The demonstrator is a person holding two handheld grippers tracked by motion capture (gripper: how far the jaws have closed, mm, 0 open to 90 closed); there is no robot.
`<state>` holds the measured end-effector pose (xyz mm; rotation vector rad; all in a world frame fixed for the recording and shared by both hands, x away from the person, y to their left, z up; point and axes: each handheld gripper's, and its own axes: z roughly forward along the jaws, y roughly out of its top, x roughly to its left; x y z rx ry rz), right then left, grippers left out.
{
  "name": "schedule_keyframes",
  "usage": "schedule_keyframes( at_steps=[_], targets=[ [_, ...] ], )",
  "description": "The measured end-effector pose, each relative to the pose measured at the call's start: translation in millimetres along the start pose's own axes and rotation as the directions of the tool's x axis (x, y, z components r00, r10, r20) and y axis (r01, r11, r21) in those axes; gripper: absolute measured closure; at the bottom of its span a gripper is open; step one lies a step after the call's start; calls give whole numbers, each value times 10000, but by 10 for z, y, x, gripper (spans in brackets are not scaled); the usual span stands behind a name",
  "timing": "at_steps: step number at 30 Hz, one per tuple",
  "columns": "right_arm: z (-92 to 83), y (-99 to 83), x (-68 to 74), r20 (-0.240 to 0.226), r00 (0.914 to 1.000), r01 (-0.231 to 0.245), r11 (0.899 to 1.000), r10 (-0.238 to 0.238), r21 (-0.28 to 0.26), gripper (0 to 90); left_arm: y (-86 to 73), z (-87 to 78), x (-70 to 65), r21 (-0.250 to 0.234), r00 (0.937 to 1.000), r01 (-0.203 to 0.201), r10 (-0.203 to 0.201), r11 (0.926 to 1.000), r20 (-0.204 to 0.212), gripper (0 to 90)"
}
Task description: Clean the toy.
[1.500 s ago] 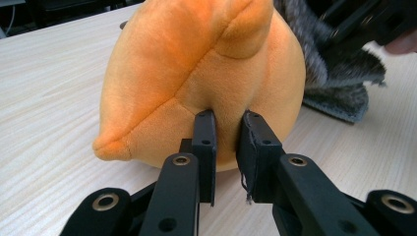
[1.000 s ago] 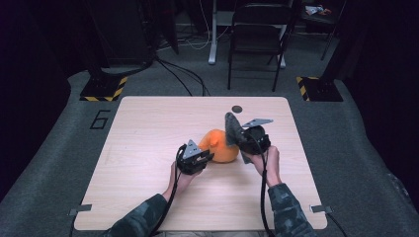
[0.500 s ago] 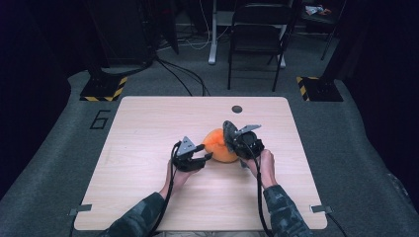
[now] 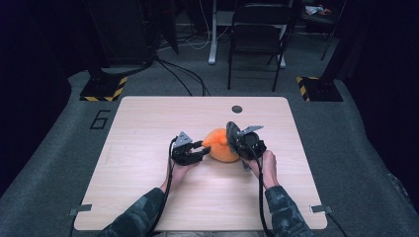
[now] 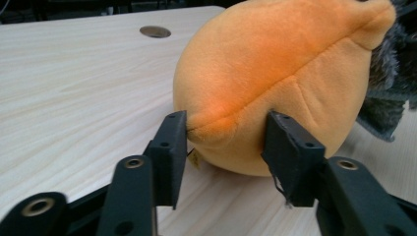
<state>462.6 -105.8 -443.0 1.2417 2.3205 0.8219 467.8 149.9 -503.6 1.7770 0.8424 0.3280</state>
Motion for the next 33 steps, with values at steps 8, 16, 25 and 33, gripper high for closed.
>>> schedule_keyframes(
  at_steps=[8, 16, 25, 33],
  targets=[
    [4, -14, -34, 35, 10000, -38, 10000, 38, 6, 749, 2, 40, -35, -133, 10000, -80, 79, 9999, -31, 736],
    [-6, -5, -26, 175, 9998, 7, 10000, -7, -12, 751, 12, 46, -58, -308, 9997, -227, 223, 9993, -116, 808],
    [-127, -10, -130, 417, 9980, -455, 9975, 478, -543, 765, 146, 20, -112, -742, 9985, -545, 538, 9958, -116, 821],
    [-333, 41, -193, 346, 9962, -761, 9908, 804, -1117, 762, 287, -61, -181, -915, 9966, -825, 815, 9924, -143, 823]
  ],
)
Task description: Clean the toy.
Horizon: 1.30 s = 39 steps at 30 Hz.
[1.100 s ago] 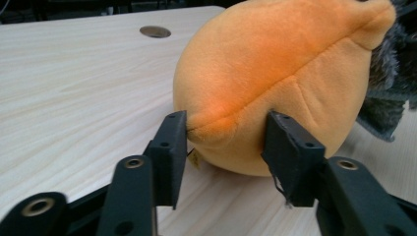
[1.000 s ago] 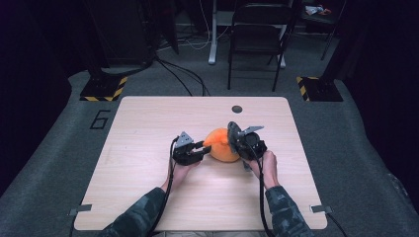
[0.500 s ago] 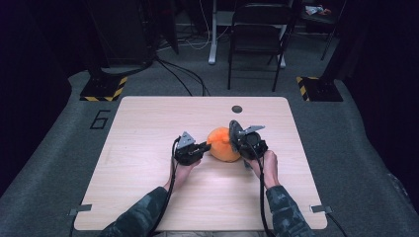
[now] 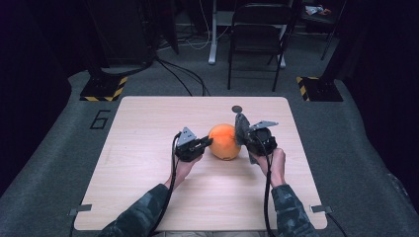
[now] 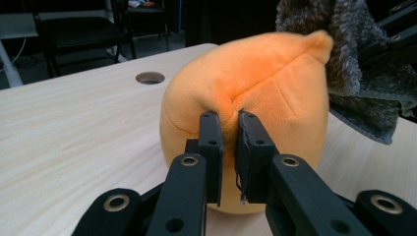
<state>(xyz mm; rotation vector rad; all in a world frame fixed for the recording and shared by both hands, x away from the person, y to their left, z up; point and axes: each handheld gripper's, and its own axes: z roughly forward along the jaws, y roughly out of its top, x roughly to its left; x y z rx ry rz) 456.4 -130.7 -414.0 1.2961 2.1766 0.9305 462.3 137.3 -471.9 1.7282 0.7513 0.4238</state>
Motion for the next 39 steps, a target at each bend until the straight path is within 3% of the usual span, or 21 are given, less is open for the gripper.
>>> schedule_keyframes(
  at_steps=[9, 14, 16, 21, 23, 24, 28, 31, 39],
  targets=[
    [-223, 149, 55, -97, 9995, 286, 9983, -292, -515, 754, 100, -6, -153, -65, 9983, -559, 560, 9984, 158, 825],
    [-407, 265, 115, -574, 9980, 196, 9941, -258, -1064, 747, 117, 14, -228, 128, 9964, -775, 770, 9969, 348, 825],
    [-426, 301, 212, -878, 9952, 324, 9929, -425, -1144, 746, 115, 28, -251, 97, 9959, -823, 818, 9966, 383, 825],
    [-251, 319, 466, -1343, 9863, 863, 9935, -957, -740, 743, 112, 55, -351, 230, 9925, -863, 839, 9960, 883, 825],
    [-141, 292, 516, -1132, 9883, 988, 9944, -1026, -385, 743, 104, 70, -375, 357, 9898, -1076, 1036, 9936, 975, 828],
    [-97, 268, 523, -1001, 9900, 977, 9950, -994, -221, 744, 94, 86, -374, 396, 9888, -1204, 1163, 9919, 940, 829],
    [-7, 215, 499, -725, 9913, 1105, 9939, -1101, 18, 751, 48, 108, -366, 505, 9902, -1048, 995, 9932, 979, 837],
    [5, 209, 498, -554, 9881, 1444, 9895, -1437, 94, 754, 37, 114, -364, 542, 9902, -1008, 949, 9934, 1021, 840],
    [-8, 194, 414, -432, 9897, 1371, 9903, -1362, 205, 754, 5, 123, -362, 667, 9894, -1046, 971, 9923, 1079, 851]
  ],
)
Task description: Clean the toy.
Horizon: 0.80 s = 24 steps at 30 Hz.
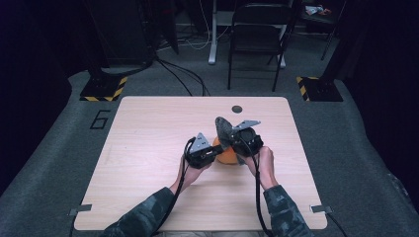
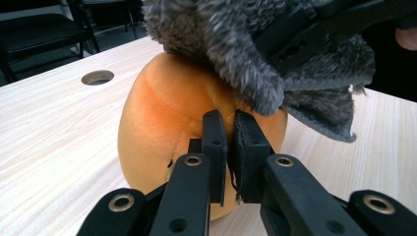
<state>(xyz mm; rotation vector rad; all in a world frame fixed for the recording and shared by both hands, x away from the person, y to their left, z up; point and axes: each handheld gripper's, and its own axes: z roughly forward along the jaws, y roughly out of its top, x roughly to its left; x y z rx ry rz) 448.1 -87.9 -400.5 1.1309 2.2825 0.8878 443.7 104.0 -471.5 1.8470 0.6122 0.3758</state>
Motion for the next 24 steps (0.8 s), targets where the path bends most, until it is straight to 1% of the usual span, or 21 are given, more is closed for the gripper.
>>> schedule_keyframes(
  at_steps=[2, 4, 5, 6, 7, 8, 9, 11, 12, 13, 14, 15, 17, 18, 19, 20, 21, 22, 24],
  targets=[
    [-17, -5, -34, 151, 9997, -210, 9998, 209, 49, 754, -7, 6, 12, -43, 10000, 40, -40, 10000, 5, 851],
    [-35, -17, -103, 322, 9990, -310, 9995, 307, 91, 753, -13, 6, 28, -55, 9999, 114, -114, 9999, 16, 851],
    [-44, -30, -143, 362, 9982, -475, 9988, 470, 104, 753, -14, -2, 42, -56, 10000, 97, -97, 9999, 14, 851],
    [-51, -51, -191, 671, 9957, -657, 9975, 639, 255, 753, -14, -8, 45, -30, 9999, 155, -155, 9999, 33, 851],
    [-46, -70, -235, 790, 9948, -665, 9975, 644, 236, 753, -18, -8, 45, -93, 9996, 271, -270, 9996, 51, 851],
    [-40, -104, -287, 816, 9927, -911, 9954, 884, 297, 752, -18, -11, 48, -72, 9995, 297, -296, 9995, 107, 850],
    [-23, -144, -343, 709, 9919, -1075, 9937, 1050, 322, 751, -16, -9, 41, -67, 9998, 204, -204, 9998, 77, 850],
    [-4, -208, -440, 487, 9888, -1427, 9892, 1410, 341, 750, -5, -2, 18, -15, 9999, 59, -59, 10000, 162, 850],
    [-5, -215, -463, 439, 9892, -1410, 9895, 1395, 320, 751, 0, 5, 7, -38, 9999, 30, -30, 10000, 150, 849],
    [-23, -214, -474, 603, 9873, -1494, 9882, 1472, 343, 752, 3, 5, 11, -43, 9999, 0, 1, 10000, 142, 850],
    [-39, -211, -487, 764, 9878, -1385, 9898, 1357, 328, 754, 3, 4, 15, -66, 9999, 39, -38, 10000, 141, 850],
    [-51, -207, -486, 858, 9860, -1465, 9887, 1432, 325, 756, 1, -1, 26, -92, 9999, 104, -103, 9999, 87, 850],
    [-103, -198, -480, 954, 9857, -1407, 9900, 1392, 87, 760, -1, -17, 51, -186, 9993, 376, -375, 9991, 37, 850],
    [-134, -181, -458, 947, 9860, -1375, 9905, 1373, -44, 762, 3, -28, 69, -188, 9995, 317, -317, 9993, -11, 849],
    [-170, -159, -428, 799, 9883, -1286, 9914, 1301, -235, 765, 5, -39, 76, -149, 9993, 386, -386, 9991, -18, 849],
    [-199, -126, -376, 645, 9901, -1223, 9918, 1246, -384, 766, 4, -37, 81, -228, 9988, 486, -488, 9986, -48, 849],
    [-221, -90, -312, 408, 9937, -1024, 9936, 1043, -469, 766, 3, -35, 87, -249, 9985, 553, -555, 9982, -44, 849],
    [-230, -56, -243, 71, 9966, -814, 9948, 820, -609, 766, 6, -42, 98, -147, 9987, 511, -511, 9986, -10, 849],
    [-193, -1, -72, -386, 9980, -515, 9972, 495, -548, 765, 6, -36, 97, -194, 9983, 575, -577, 9982, -67, 849]
  ],
)
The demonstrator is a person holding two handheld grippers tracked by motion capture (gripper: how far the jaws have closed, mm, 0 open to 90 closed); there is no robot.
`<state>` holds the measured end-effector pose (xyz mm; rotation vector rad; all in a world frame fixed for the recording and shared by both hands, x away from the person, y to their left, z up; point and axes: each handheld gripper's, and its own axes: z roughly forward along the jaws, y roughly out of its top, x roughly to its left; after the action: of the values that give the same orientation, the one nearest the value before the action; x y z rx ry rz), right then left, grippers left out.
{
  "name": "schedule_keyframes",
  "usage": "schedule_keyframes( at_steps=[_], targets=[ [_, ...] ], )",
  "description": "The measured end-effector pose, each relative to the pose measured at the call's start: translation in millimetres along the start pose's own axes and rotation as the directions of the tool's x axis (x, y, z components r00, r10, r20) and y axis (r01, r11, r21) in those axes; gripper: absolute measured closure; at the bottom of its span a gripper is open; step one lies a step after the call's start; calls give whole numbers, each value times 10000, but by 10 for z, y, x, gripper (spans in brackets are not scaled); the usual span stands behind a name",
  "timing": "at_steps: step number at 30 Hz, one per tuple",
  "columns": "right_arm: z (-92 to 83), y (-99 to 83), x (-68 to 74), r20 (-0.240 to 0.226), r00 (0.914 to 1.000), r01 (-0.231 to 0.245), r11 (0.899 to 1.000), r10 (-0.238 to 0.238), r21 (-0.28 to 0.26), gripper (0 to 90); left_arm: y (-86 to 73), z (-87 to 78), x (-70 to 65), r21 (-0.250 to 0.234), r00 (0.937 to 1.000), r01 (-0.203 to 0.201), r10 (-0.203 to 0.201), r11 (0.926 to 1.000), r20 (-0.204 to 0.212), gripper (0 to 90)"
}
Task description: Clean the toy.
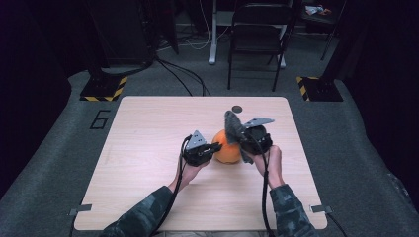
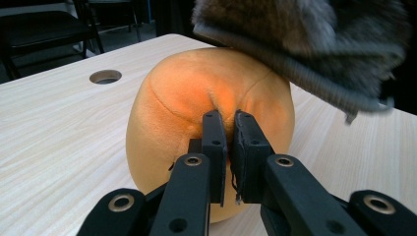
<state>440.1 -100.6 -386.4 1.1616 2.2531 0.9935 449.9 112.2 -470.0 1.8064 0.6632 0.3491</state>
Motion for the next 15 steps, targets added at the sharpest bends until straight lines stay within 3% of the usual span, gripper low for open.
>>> schedule_keyframes(
  at_steps=[3, 6, 11, 15],
  targets=[
    [184, -24, 160, -203, 9987, 483, 9979, -474, 437, 765, -11, -5, 11, 181, 9996, -48, 53, 9998, -282, 850],
    [261, -59, 180, -89, 9981, 610, 9966, -606, 548, 767, -44, -1, 33, 235, 9996, 93, -87, 9997, -265, 851],
    [218, -69, 75, -44, 9988, 480, 9966, -478, 665, 768, -41, 20, 31, 194, 9996, -19, 25, 9998, -281, 851],
    [173, -103, -50, 145, 9998, 114, 9975, -124, 693, 767, -42, 21, 25, 230, 9996, -23, 29, 9997, -273, 851]
  ],
)
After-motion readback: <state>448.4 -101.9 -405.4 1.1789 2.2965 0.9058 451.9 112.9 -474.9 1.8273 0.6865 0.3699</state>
